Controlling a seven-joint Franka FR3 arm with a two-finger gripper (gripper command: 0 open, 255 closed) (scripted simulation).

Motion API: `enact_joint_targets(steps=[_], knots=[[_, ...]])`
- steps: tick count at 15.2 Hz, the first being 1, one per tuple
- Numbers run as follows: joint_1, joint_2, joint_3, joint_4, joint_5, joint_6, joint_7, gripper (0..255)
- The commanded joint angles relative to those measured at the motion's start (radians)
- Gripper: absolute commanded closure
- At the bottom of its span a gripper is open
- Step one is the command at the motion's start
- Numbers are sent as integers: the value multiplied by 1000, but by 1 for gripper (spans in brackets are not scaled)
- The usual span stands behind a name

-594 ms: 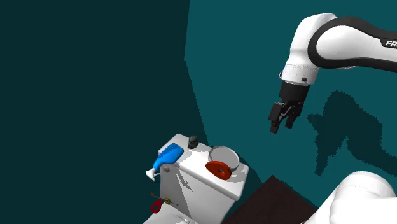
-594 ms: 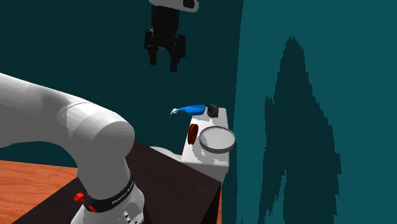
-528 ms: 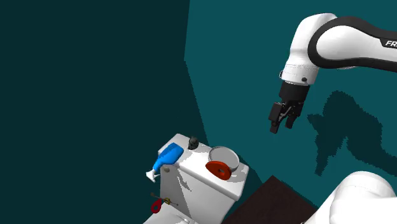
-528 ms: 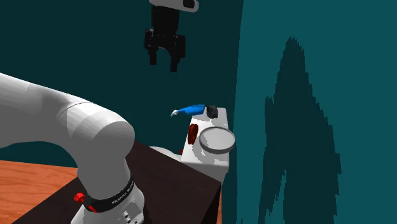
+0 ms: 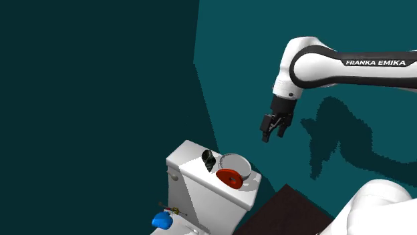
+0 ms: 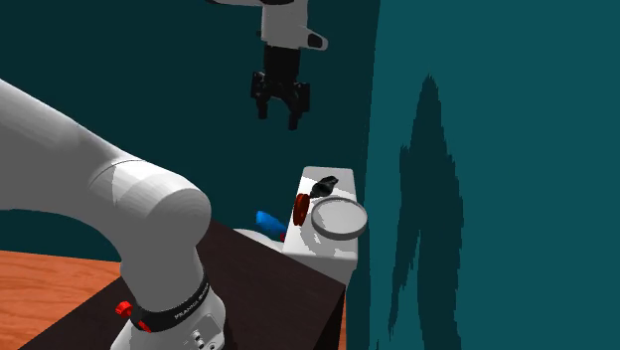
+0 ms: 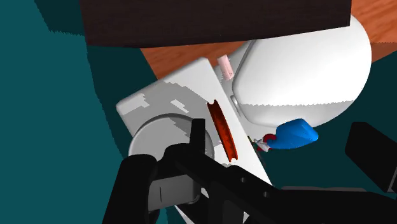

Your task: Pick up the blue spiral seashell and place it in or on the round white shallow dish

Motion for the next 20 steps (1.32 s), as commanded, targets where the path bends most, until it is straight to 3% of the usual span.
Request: enact_joint_targets(steps=[1,11,20], knots=[[3,69,-11,-7,-1,88,-22,0],[32,430,-37,87,39,400,-112,0],[42,775,-34,292,112,577,-204,0]])
